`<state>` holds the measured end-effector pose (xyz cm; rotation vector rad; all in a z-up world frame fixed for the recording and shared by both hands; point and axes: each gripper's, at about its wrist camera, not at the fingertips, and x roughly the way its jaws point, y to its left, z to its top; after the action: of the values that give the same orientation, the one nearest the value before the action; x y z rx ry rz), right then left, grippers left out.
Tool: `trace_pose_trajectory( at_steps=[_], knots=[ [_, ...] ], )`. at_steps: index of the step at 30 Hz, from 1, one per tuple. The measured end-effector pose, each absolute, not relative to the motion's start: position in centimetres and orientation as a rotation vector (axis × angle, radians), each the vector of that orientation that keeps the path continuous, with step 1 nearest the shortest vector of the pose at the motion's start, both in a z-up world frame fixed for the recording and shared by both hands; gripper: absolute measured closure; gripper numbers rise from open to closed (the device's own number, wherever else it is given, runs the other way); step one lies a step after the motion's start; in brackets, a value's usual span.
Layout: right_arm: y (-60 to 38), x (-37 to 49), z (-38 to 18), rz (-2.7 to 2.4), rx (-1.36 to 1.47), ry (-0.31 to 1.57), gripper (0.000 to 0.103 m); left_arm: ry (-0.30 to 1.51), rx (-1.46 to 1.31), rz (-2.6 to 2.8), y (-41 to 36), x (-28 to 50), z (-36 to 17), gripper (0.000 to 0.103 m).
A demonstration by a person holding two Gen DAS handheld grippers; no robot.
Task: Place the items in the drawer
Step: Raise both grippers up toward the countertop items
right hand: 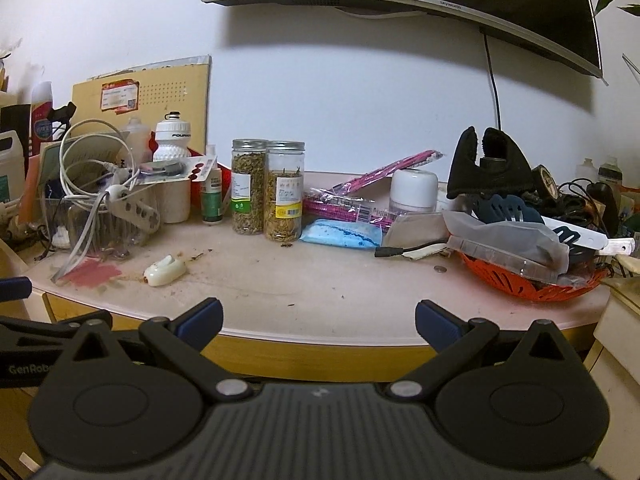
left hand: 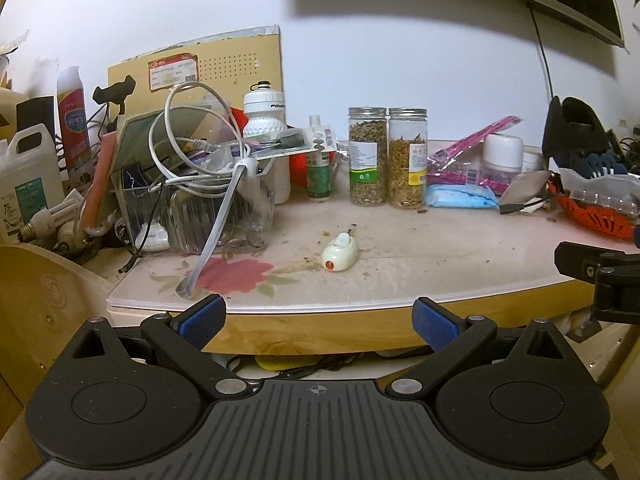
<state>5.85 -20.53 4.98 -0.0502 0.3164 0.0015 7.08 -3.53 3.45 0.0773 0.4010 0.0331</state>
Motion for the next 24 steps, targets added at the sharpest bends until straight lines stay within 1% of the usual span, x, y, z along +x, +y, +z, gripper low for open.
trace_pose_trajectory(
  at_steps=[24],
  knots=[
    [-20.4, 6.1, 4.4, 0.01, -0.044, 0.347, 0.0, 0.411, 0.069, 0.023, -4.0, 10.2, 2.4, 0.0]
  ],
)
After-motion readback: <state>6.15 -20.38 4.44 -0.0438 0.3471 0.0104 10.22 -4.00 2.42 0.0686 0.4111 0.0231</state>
